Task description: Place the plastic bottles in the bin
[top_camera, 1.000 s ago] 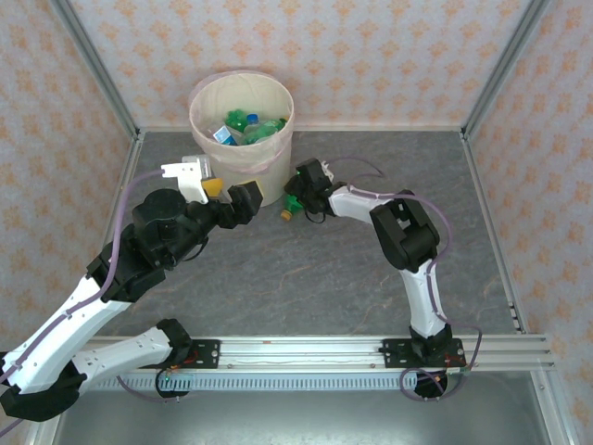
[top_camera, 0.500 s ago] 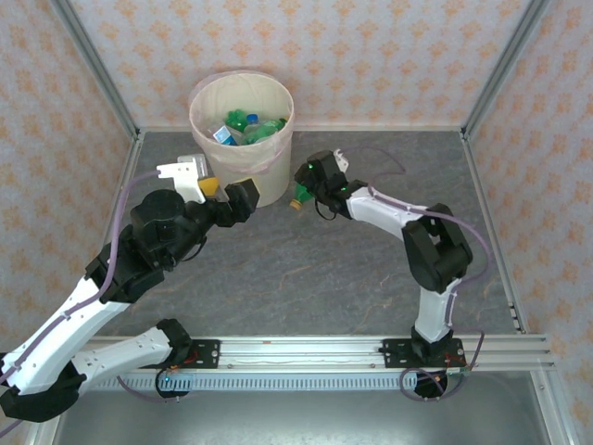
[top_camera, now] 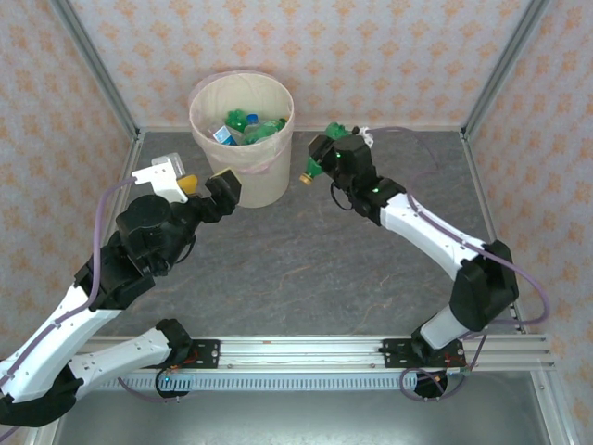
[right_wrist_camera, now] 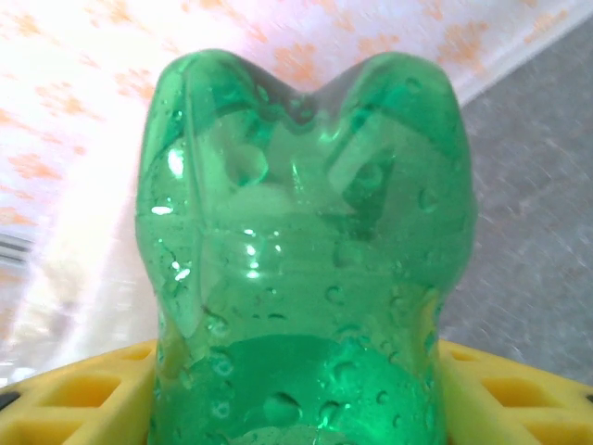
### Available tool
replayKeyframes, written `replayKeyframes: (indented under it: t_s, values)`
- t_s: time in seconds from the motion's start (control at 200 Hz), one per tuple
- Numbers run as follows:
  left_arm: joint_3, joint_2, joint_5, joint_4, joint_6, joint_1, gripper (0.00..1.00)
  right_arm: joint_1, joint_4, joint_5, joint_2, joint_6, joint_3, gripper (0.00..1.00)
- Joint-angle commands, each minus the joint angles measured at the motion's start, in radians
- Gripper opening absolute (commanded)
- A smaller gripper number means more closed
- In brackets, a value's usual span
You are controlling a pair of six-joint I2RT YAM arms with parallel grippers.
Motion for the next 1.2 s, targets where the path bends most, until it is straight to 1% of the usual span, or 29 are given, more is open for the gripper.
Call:
replayKeyframes:
  t_s: [0.0,0.195,0.46,0.671,0.886,1.071,1.191]
  values:
    - [0.013,-0.017,-0.043,-0.004,-0.015,-0.006,0.99,0.0,0.026,0.01,-0.043,-0.034,0.056,0.62]
    - [0.016,-0.01,-0.036,0.002,-0.015,-0.006,0.99,0.013,0.034,-0.048,-0.015,-0.026,0.18,0.62]
    - [0.033,-0.007,-0.05,-0.007,-0.018,-0.006,0.99,0.062,0.009,-0.066,0.129,-0.032,0.414,0.62]
    - [0.054,-0.01,-0.069,-0.036,-0.026,-0.006,0.99,0.08,0.044,-0.065,0.229,-0.013,0.527,0.62]
    - [0.066,-0.025,-0.078,-0.057,-0.024,-0.006,0.99,0.084,0.057,-0.083,0.324,-0.028,0.632,0.62]
    - [0.075,-0.034,-0.081,-0.074,-0.022,-0.005,0.99,0.093,0.021,-0.084,0.418,-0.052,0.751,0.62]
    - [0.069,-0.038,-0.08,-0.079,-0.024,-0.007,0.99,0.098,-0.04,-0.085,0.494,-0.075,0.868,0.62]
